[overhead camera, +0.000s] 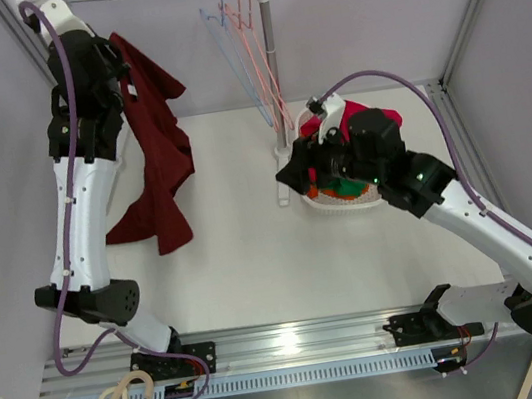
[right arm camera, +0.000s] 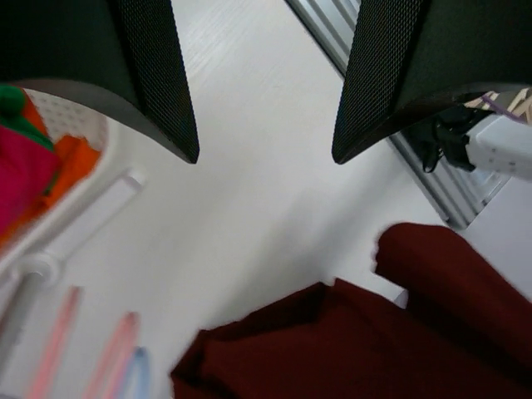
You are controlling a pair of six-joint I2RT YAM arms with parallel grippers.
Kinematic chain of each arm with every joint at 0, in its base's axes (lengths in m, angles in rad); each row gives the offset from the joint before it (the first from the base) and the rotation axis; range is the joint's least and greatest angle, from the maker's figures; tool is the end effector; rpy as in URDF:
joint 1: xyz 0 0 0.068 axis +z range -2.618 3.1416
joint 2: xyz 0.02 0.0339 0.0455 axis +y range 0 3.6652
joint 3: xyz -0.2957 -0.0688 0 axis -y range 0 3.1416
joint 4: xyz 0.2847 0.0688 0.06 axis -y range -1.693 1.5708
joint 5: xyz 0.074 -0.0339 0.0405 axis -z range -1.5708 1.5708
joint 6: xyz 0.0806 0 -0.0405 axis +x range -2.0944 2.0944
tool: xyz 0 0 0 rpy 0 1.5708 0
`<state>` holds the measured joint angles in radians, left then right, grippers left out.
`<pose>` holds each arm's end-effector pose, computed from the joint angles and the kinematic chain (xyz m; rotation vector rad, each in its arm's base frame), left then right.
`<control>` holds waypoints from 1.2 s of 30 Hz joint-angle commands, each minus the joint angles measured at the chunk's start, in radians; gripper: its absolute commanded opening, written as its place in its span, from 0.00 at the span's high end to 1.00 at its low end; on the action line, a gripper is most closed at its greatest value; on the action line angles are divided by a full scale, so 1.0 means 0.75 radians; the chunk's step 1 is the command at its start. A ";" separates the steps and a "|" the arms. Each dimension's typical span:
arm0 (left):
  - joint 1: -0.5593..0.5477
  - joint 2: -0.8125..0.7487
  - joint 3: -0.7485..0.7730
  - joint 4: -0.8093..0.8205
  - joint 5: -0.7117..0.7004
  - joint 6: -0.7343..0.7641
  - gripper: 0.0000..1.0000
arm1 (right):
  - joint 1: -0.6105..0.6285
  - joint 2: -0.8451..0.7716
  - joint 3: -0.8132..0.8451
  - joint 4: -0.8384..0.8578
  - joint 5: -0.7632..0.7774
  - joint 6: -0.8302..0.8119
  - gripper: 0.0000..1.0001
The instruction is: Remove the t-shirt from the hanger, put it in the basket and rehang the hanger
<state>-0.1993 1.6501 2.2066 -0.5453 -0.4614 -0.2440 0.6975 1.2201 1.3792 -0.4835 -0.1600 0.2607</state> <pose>0.3988 -0.0439 0.6112 -0.3945 1.5101 0.0104 0.2490 0.2254 0.4466 -0.5374 1.8979 0.7926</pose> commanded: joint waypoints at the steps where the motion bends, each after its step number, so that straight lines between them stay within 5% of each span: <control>1: -0.086 -0.153 -0.091 -0.134 -0.411 -0.184 0.99 | 0.156 -0.093 -0.120 0.350 -0.014 -0.082 0.30; 12: -0.354 -0.292 -0.318 -0.153 -0.690 -0.180 0.99 | 0.414 -0.048 -0.211 0.716 0.007 -0.072 0.27; 26: -0.391 -0.308 -0.336 -0.103 -0.692 -0.115 0.99 | 0.620 0.238 -0.090 0.810 0.042 -0.074 0.28; 29: -0.393 -0.304 -0.341 -0.109 -0.688 -0.116 0.99 | 0.628 0.295 -0.056 0.812 0.058 -0.067 0.34; 31: -0.393 -0.310 -0.367 -0.095 -0.673 -0.129 0.99 | 0.631 0.326 -0.025 0.786 0.052 -0.072 0.86; 32: -0.393 -0.312 -0.381 -0.085 -0.669 -0.129 0.99 | 0.631 0.339 0.010 0.762 0.062 -0.067 1.00; 36: -0.393 -0.292 -0.412 -0.073 -0.663 -0.139 0.99 | 0.637 0.318 -0.008 0.710 0.072 -0.067 1.00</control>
<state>-0.4824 1.4521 1.9083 -0.6579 -0.9573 -0.3470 1.1675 1.4811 1.3403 0.0422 -0.1284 0.2119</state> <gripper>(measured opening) 0.038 0.011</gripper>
